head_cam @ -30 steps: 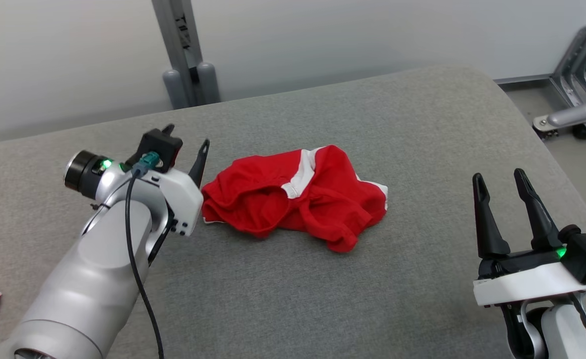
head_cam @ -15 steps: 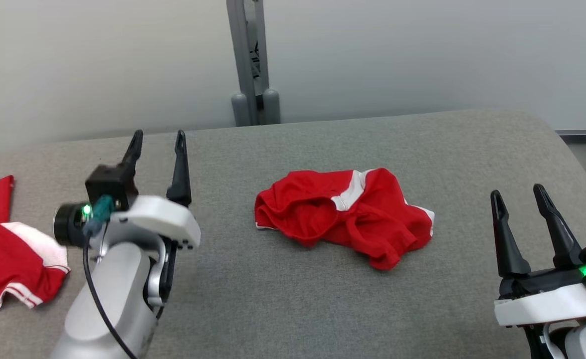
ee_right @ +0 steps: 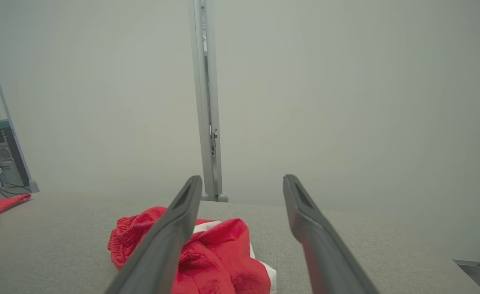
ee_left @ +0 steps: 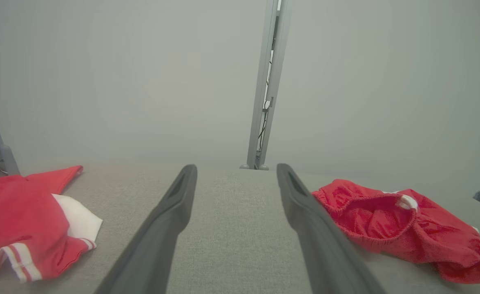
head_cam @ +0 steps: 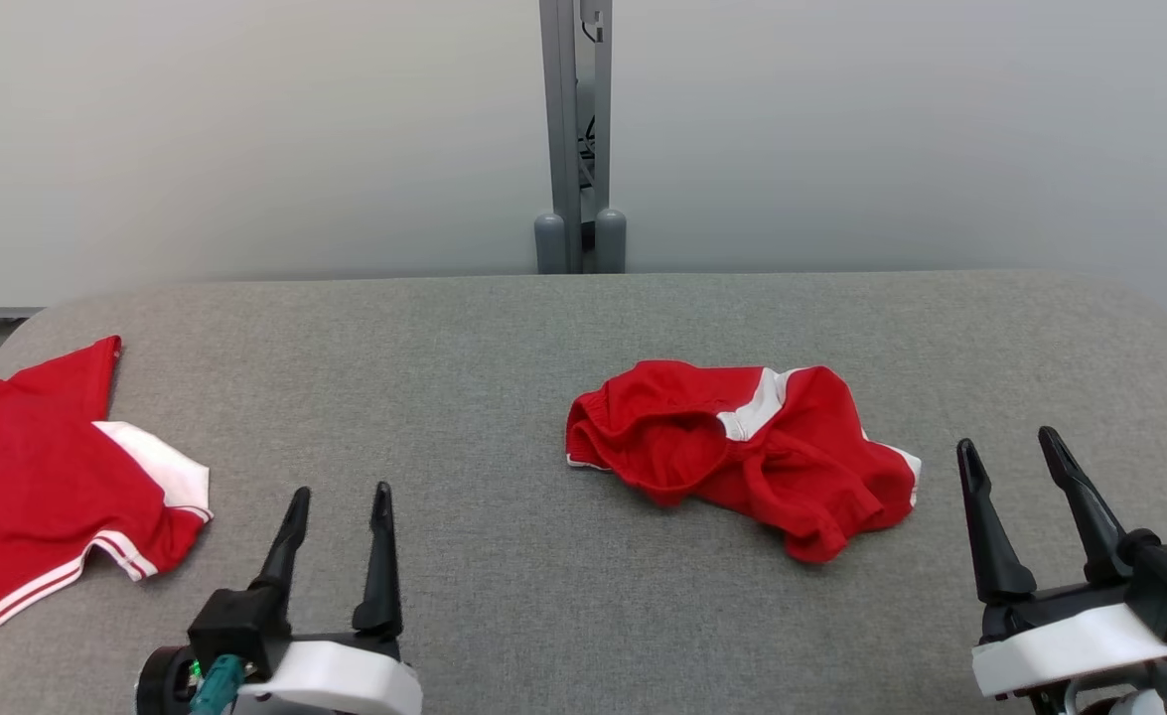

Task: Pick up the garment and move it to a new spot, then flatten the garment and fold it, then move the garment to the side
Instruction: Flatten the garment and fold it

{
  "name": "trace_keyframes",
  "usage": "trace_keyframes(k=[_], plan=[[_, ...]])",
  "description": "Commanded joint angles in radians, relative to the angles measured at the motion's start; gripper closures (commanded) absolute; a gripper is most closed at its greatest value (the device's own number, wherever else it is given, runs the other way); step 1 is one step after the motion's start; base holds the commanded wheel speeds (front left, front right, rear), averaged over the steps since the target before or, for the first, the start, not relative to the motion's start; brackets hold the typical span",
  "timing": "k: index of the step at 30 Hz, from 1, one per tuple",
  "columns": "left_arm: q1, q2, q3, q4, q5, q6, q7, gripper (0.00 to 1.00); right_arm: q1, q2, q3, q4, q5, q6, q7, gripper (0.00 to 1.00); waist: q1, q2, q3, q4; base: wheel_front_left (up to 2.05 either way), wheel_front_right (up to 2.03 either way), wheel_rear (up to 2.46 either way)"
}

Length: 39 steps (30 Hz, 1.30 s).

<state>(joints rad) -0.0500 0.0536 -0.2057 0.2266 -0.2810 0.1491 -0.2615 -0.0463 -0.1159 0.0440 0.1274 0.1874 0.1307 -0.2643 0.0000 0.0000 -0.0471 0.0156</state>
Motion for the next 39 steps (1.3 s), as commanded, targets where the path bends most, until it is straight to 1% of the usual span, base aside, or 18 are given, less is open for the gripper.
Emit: trace_keyframes(k=[1,3,6,10,12,15,18,21,22,24,27,29,32,38,39], plan=[[0.032,0.004,0.032,-0.029,0.013,0.000,-0.003,0.00,0.018,-0.007,-0.009,0.005,-0.004,0.000,-0.002,0.00,0.0000,0.0000,-0.003,0.014,0.00,0.00,0.00],[0.056,-0.001,0.044,-0.058,0.001,-0.012,-0.003,0.00,0.013,-0.007,-0.015,0.006,-0.007,0.000,-0.002,0.00,0.0000,0.0000,-0.002,0.026,0.00,0.00,0.00],[0.063,-0.003,0.025,-0.081,0.017,-0.033,-0.003,0.00,-0.001,-0.017,-0.006,0.000,-0.014,0.000,-0.002,0.00,0.0000,0.0000,0.003,0.044,0.00,0.00,0.00],[0.050,-0.001,0.010,-0.093,0.005,-0.045,-0.003,0.00,-0.043,-0.023,0.043,0.003,-0.018,0.000,-0.002,0.00,0.0000,0.0000,0.011,0.065,0.00,0.00,0.00],[0.042,-0.002,-0.005,-0.093,-0.002,-0.047,-0.003,0.00,-0.069,-0.032,0.071,0.029,-0.027,0.000,-0.002,0.00,0.0000,0.0000,0.018,0.078,0.00,0.00,0.00],[0.039,-0.001,-0.031,-0.087,-0.008,-0.050,-0.003,0.00,-0.122,-0.034,0.122,0.116,-0.042,0.000,-0.002,0.00,0.0000,0.0000,0.031,0.099,0.00,0.00,0.00],[0.040,-0.002,-0.058,-0.074,-0.010,-0.056,-0.003,0.00,-0.186,-0.027,0.139,0.253,-0.070,0.000,0.008,0.00,0.0000,0.0000,0.037,0.129,0.00,0.00,0.00],[0.035,-0.001,-0.071,-0.070,-0.025,-0.048,-0.003,0.00,-0.248,-0.018,0.140,0.377,-0.099,0.000,0.007,0.00,0.0000,0.0000,0.045,0.163,0.00,0.00,0.00],[0.035,-0.001,-0.071,-0.070,-0.025,-0.048,-0.003,0.00,-0.248,-0.018,0.140,0.377,-0.099,0.000,0.007,0.00,0.0000,0.0000,0.045,0.163,0.00,0.00,0.00],[0.034,-0.001,-0.075,-0.076,-0.054,-0.043,-0.003,0.00,-0.280,-0.011,0.137,0.451,-0.107,0.000,0.006,0.00,0.0000,0.0000,0.050,0.184,0.00,0.00,0.00],[0.025,-0.002,-0.088,-0.078,-0.053,-0.045,-0.003,0.00,-0.326,-0.007,0.136,0.554,-0.106,0.000,0.015,0.00,0.0000,0.0000,0.061,0.211,0.00,0.00,0.00],[0.017,-0.001,-0.097,-0.083,-0.066,-0.034,-0.003,0.00,-0.368,-0.013,0.136,0.639,-0.111,0.000,0.022,0.00,0.0000,0.0000,0.077,0.236,0.00,0.00,0.00],[0.015,-0.002,-0.109,-0.088,-0.096,-0.026,-0.003,0.00,-0.403,-0.019,0.126,0.705,-0.101,0.000,0.018,0.00,0.0000,0.0000,0.090,0.258,0.00,0.00,0.00],[0.006,-0.001,-0.132,-0.091,-0.107,-0.024,-0.003,0.00,-0.459,-0.022,0.107,0.815,-0.097,0.000,0.021,0.00,0.0000,0.0000,0.106,0.279,0.00,0.00,0.00],[0.006,-0.002,-0.135,-0.091,-0.108,-0.022,-0.003,0.00,-0.465,-0.018,0.110,0.827,-0.090,0.000,0.021,0.04,0.0000,0.0000,0.107,0.281,0.00,0.00,0.00]])
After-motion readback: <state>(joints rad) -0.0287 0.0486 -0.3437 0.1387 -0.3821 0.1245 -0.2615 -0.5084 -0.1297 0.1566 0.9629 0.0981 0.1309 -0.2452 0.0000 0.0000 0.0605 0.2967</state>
